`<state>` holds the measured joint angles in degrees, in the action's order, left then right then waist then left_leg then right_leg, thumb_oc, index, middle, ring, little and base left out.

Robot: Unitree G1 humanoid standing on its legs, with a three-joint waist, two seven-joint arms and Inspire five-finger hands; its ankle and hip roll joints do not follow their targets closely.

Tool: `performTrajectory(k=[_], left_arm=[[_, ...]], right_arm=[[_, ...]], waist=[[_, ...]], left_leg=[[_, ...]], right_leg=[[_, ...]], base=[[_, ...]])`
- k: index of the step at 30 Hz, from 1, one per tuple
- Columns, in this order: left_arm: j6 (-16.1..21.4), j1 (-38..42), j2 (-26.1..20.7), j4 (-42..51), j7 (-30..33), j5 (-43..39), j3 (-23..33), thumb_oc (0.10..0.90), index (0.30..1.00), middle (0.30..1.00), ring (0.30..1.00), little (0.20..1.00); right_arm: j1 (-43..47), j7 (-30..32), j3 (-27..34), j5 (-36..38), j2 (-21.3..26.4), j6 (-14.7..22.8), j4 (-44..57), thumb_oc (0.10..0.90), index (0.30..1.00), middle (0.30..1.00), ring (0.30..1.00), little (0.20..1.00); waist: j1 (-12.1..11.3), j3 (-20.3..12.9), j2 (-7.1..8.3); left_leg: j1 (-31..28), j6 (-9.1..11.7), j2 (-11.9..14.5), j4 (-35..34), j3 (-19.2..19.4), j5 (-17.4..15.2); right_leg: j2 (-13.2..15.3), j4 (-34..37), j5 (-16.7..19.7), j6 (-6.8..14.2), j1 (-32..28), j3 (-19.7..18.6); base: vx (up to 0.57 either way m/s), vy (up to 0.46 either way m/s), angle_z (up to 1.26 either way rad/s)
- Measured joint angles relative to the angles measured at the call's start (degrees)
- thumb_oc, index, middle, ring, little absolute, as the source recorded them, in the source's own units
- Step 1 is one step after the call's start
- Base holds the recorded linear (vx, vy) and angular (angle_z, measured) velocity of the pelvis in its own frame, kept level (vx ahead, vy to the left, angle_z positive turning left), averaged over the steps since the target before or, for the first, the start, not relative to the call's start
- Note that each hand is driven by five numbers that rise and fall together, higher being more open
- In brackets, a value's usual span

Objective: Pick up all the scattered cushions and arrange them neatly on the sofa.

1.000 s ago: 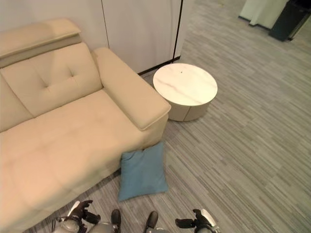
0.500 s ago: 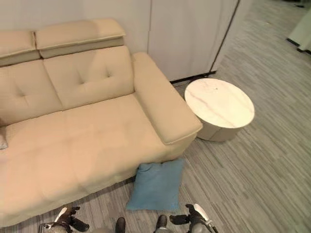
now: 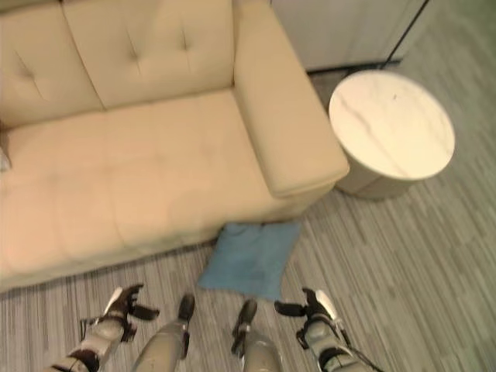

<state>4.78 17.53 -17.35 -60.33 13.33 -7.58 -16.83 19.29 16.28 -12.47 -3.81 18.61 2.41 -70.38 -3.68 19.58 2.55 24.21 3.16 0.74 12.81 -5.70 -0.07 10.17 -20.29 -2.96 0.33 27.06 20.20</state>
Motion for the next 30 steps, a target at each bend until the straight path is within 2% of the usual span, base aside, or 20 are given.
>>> performTrajectory(k=[4,7,8,9,11,13,14,15,18,21,22,25,30], left_arm=[[0.5,8.5,-1.6,2.3,2.4,-4.5,-1.4,0.800,0.900,0.900,0.900,0.900],[1.2,12.7,-1.8,2.5,3.4,-6.8,-2.7,0.800,0.900,0.900,0.900,0.900],[1.4,15.1,-2.1,2.7,3.9,-7.8,-3.5,0.800,0.900,0.900,0.900,0.900],[1.4,18.3,-2.2,2.7,4.1,-8.8,-3.8,0.800,0.900,0.900,0.900,0.900],[1.5,22.2,-2.2,2.5,4.9,-9.9,-3.4,0.800,0.900,0.900,0.900,0.900],[1.8,25.9,-2.7,2.2,6.2,-12.0,-5.4,0.800,0.900,0.900,0.900,0.900],[2.0,26.7,-3.0,2.3,6.5,-12.3,-5.5,0.800,0.900,0.900,0.900,0.900],[2.4,30.2,-3.8,2.3,7.2,-13.4,-5.9,0.800,0.900,0.900,0.900,0.900],[2.4,34.9,-4.0,1.4,7.7,-14.7,-7.5,0.800,0.900,0.900,0.900,0.900],[2.4,39.6,-3.7,0.6,8.6,-14.9,-10.2,0.800,0.900,0.900,0.900,0.900],[2.3,41.1,-3.7,0.4,8.9,-15.0,-10.9,0.800,0.900,0.900,0.900,0.900],[2.3,45.3,-3.6,0.3,9.0,-15.4,-12.5,0.800,0.900,0.900,0.900,0.900],[2.3,47.4,-3.7,0.7,10.4,-15.5,-14.8,0.800,0.900,0.900,0.900,0.900]], right_arm=[[7.5,1.7,-0.2,3.9,1.3,-0.8,0.9,0.800,0.900,0.900,0.900,0.900],[13.6,2.0,-2.3,5.1,4.1,-1.6,0.2,0.800,0.900,0.900,0.900,0.900],[16.7,2.8,-3.4,5.5,5.8,-2.0,0.8,0.800,0.900,0.900,0.900,0.900],[20.3,3.2,-3.8,6.0,8.3,-2.0,0.9,0.800,0.900,0.900,0.900,0.900],[24.7,4.3,-3.9,6.6,10.6,-1.9,1.1,0.800,0.900,0.900,0.900,0.900],[29.2,5.2,-5.3,7.7,12.5,-1.9,0.4,0.800,0.900,0.900,0.900,0.900],[30.7,5.5,-5.4,7.9,12.9,-1.7,0.7,0.800,0.900,0.900,0.900,0.900],[35.4,6.4,-6.1,9.1,14.7,-1.1,1.0,0.800,0.900,0.900,0.900,0.900],[40.6,7.0,-6.4,11.4,15.7,-0.4,1.0,0.800,0.900,0.900,0.900,0.900],[43.4,7.9,-8.7,14.2,15.7,0.0,1.2,0.800,0.900,0.900,0.900,0.900],[44.4,7.9,-9.6,15.4,15.7,0.0,1.2,0.800,0.900,0.900,0.900,0.900],[46.5,8.3,-9.8,18.8,14.5,0.6,1.4,0.800,0.900,0.900,0.900,0.900],[48.6,9.3,-14.5,21.8,12.7,1.6,1.6,0.800,0.900,0.900,0.900,0.900]], waist=[[2.4,5.9,-0.19],[3.0,7.3,-0.80],[3.3,7.3,-1.06],[3.4,7.9,-1.65],[3.7,9.2,-2.37],[4.2,9.2,-2.84],[4.3,9.2,-2.87],[4.3,9.4,-3.28],[4.4,10.3,-4.08],[4.4,10.3,-4.31],[4.4,10.3,-4.31],[4.5,10.7,-4.41],[4.6,10.8,-4.37]], left_leg=[[11.6,-0.2,0.6,8.1,1.5,-0.5],[18.8,0.0,1.1,13.6,3.1,-2.2],[22.9,-0.2,1.3,16.6,4.0,-2.5],[27.3,-0.3,1.4,20.1,4.5,-3.8],[30.7,-0.2,1.4,22.5,4.8,-4.2],[35.8,-0.9,1.6,28.1,5.5,-6.2],[37.3,-0.6,1.6,29.5,5.5,-6.9],[42.3,-0.8,2.1,33.2,6.3,-8.0],[46.8,-1.3,2.5,37.1,6.6,-9.0],[51.0,-0.9,3.1,40.6,6.6,-10.1],[52.8,-1.4,3.2,42.1,6.5,-10.4],[57.9,-1.5,3.4,47.0,5.9,-12.0],[62.6,-2.5,3.4,51.5,5.8,-13.3]], right_leg=[[1.2,-9.0,-1.7,-1.7,12.4,-1.4],[1.5,-13.5,-2.5,-2.4,19.9,-3.2],[1.6,-15.7,-2.5,-2.4,24.2,-4.3],[2.2,-19.0,-3.1,-3.3,28.9,-5.0],[2.4,-21.2,-3.2,-3.5,32.4,-5.6],[2.5,-26.2,-4.5,-4.9,38.0,-7.6],[2.5,-27.4,-4.9,-4.8,39.7,-8.1],[2.4,-30.5,-5.2,-4.9,44.9,-9.3],[2.3,-33.3,-5.5,-5.4,49.4,-9.7],[2.1,-36.0,-5.9,-6.0,53.7,-10.2],[2.1,-37.2,-6.0,-6.2,55.2,-10.3],[2.1,-40.8,-6.7,-6.7,59.7,-10.4],[2.2,-44.3,-7.1,-6.7,64.3,-11.3]], base=[[-0.19,-0.046,-0.01],[-0.13,-0.007,-0.26],[-0.07,-0.003,-0.30],[-0.04,0.001,-0.22],[-0.04,0.000,-0.08],[0.00,-0.008,-0.07],[0.02,-0.014,-0.21],[0.02,-0.012,-0.23],[0.02,-0.016,-0.13],[0.05,-0.045,-0.08],[0.05,-0.020,-0.07],[0.05,0.011,-0.05],[0.02,0.003,-0.05]])
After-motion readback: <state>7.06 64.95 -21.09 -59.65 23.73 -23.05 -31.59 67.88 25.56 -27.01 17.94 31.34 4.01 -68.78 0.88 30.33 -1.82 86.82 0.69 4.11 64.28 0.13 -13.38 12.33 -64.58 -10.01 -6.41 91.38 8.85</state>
